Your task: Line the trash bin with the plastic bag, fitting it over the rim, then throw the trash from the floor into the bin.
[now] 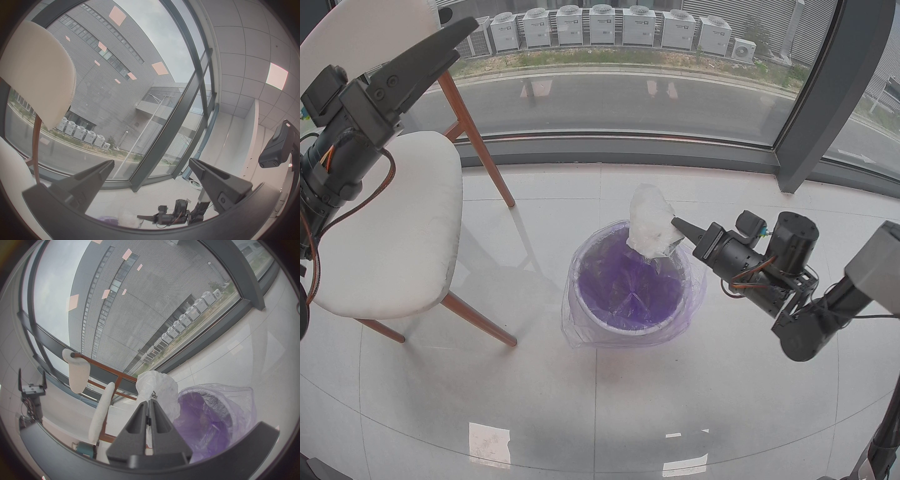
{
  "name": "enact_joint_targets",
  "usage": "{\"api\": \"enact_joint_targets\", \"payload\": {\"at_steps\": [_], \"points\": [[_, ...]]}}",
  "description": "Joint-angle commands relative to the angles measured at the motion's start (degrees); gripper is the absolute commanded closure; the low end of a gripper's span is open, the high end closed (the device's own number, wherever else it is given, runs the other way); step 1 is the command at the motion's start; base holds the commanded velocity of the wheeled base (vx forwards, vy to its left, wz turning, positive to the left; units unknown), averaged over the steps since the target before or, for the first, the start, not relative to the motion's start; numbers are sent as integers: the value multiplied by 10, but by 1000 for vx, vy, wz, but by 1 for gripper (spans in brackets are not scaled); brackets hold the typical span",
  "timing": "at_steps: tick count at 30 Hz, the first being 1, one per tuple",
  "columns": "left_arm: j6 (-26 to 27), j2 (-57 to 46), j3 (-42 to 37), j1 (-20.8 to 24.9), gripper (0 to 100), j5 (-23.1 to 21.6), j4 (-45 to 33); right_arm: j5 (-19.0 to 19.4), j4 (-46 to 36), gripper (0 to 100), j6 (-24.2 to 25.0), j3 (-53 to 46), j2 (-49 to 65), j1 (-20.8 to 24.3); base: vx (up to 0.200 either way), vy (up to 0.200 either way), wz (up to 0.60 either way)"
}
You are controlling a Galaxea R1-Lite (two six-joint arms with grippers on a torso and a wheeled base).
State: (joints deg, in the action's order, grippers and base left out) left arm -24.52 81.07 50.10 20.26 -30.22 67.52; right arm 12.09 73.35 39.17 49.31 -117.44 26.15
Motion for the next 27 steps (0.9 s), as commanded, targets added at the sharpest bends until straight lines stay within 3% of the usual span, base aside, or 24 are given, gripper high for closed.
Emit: {"api": "enact_joint_targets", "payload": {"at_steps": [1, 27], "points": [[0, 1, 10, -6, 0, 1, 2, -6, 58, 100, -16, 75, -144, 3, 0, 0, 0], [1, -1, 1, -8, 0, 1, 2, -8, 79, 100, -59, 81, -224, 3, 0, 0, 0]]}}
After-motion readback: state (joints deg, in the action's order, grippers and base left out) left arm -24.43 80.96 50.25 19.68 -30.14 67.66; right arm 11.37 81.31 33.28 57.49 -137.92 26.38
